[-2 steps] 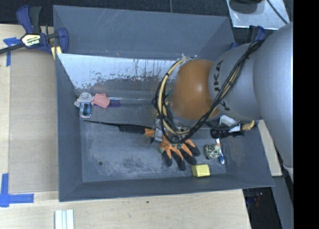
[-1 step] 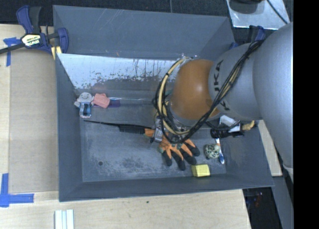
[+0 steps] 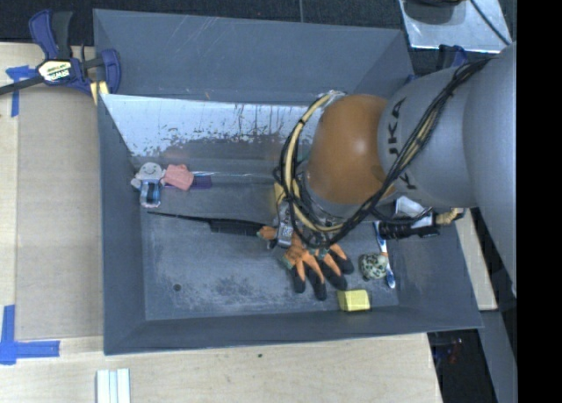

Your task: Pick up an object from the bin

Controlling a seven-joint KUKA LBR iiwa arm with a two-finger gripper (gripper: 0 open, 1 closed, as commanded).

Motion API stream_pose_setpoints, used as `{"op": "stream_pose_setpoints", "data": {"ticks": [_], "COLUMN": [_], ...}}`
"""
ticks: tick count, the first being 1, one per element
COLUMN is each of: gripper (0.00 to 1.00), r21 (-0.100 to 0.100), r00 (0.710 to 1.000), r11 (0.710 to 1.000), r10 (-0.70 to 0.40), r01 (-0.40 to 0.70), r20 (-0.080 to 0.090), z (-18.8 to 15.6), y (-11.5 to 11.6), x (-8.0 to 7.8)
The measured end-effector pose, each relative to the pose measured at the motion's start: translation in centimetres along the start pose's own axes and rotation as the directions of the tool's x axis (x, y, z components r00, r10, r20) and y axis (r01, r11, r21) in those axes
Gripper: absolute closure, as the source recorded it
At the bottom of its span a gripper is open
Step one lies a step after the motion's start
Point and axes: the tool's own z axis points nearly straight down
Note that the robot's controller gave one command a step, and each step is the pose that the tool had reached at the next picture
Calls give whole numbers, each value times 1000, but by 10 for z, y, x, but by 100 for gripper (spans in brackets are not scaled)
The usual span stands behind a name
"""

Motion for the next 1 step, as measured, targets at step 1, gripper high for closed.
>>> {"op": "stream_pose_setpoints", "data": {"ticks": [1], "gripper": [100], "r21": [-4], "r00": [1000], "r11": [1000], "r10": [1], "r01": [-1], "r20": [8], "z": [-30], "y": [1], "x": [-3]}}
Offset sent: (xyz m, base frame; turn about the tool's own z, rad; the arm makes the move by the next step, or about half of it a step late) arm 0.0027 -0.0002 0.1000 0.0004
